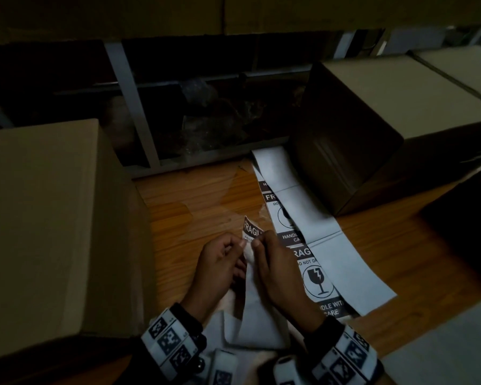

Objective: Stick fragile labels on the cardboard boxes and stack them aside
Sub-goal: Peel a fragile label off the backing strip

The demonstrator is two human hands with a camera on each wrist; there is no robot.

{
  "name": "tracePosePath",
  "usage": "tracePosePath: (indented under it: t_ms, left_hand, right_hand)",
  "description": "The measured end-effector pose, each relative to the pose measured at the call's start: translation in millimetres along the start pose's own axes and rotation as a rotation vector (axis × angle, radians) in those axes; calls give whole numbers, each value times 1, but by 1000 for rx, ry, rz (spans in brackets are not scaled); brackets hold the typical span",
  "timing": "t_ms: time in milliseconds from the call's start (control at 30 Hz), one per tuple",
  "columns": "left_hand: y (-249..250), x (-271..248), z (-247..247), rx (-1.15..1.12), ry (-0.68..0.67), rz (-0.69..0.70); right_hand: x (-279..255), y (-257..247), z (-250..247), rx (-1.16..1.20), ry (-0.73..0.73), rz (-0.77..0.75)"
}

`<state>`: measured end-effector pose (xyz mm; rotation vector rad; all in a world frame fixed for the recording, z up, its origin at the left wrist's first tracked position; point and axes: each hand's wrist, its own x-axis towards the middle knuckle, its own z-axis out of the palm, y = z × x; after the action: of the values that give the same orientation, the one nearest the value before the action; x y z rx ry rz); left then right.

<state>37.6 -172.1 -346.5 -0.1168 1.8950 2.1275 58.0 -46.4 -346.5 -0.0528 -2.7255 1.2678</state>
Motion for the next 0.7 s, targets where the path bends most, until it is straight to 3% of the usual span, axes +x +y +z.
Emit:
tracePosePath:
  t_ms: [367, 700]
  left_hand:
    - [-1, -3, 0, -86, 11, -78]
    - [-3, -7, 7, -94, 12, -43]
  right_hand:
    - [3, 9, 1, 276, 95, 75]
    - [-4, 8, 6, 182, 106, 120]
